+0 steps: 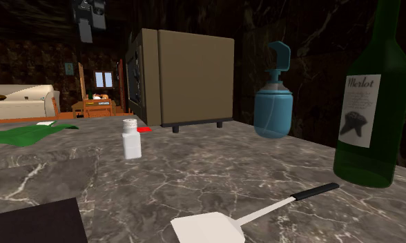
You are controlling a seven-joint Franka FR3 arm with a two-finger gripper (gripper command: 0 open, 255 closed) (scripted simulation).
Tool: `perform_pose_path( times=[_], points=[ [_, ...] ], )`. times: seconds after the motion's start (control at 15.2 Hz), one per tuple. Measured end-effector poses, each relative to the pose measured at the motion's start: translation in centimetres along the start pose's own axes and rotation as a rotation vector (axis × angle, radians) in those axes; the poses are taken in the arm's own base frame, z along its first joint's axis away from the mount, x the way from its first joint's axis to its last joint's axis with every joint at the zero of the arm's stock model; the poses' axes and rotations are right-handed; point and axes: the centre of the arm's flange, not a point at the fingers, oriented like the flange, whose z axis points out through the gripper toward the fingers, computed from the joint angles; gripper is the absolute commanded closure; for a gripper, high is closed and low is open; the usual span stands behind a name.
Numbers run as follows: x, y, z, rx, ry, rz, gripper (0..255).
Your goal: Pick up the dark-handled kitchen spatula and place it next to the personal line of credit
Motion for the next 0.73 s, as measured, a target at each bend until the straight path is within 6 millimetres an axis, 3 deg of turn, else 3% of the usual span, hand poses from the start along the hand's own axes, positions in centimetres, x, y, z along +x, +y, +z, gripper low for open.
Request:
perform_pose_path(
  times=[0.26,0.73],
  points=[
    [1.0,1.9,1.3,0.006,0.002,0.021,0],
    [4.1,9.2,6.6,0.023,0.011,0.089,0]
  ],
)
